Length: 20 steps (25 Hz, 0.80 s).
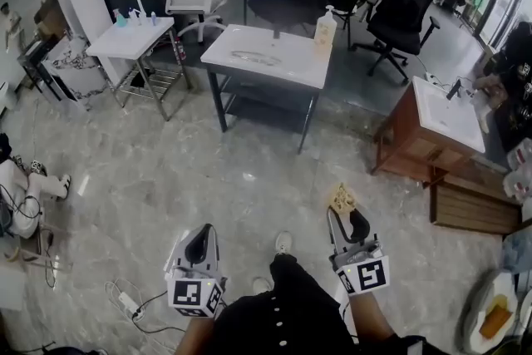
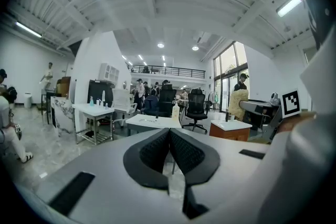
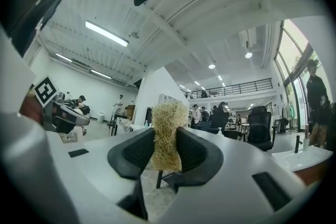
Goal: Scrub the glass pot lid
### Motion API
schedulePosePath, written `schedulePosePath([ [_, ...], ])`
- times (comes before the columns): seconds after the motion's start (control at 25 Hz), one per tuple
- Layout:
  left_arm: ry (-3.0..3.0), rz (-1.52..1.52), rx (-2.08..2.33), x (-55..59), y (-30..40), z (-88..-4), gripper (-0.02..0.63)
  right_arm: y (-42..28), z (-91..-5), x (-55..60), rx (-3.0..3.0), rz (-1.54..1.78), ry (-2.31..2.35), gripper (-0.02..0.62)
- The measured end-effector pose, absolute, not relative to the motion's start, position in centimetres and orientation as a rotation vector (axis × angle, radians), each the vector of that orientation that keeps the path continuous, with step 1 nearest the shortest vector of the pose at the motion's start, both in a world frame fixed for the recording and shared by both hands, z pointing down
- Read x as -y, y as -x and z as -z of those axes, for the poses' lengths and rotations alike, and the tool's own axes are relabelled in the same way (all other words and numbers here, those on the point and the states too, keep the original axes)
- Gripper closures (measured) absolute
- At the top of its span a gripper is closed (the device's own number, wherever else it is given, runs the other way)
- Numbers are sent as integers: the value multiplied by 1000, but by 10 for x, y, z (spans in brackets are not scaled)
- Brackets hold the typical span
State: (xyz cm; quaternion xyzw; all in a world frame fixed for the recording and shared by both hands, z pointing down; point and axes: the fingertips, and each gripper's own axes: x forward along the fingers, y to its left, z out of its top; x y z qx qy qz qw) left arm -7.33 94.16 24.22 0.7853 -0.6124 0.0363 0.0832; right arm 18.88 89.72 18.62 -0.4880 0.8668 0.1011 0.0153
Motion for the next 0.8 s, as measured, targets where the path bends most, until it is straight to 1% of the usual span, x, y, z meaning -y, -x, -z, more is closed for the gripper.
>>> schedulePosePath([
  [0.36,-2322,-105,1841,-877,74,-242,580,-186,-189,-827,-2703,-301,1490,453],
  [0.8,-2321,-102,1850,-763,62,-233,580,-195,-187,-710,-2719,-292,1463,453],
])
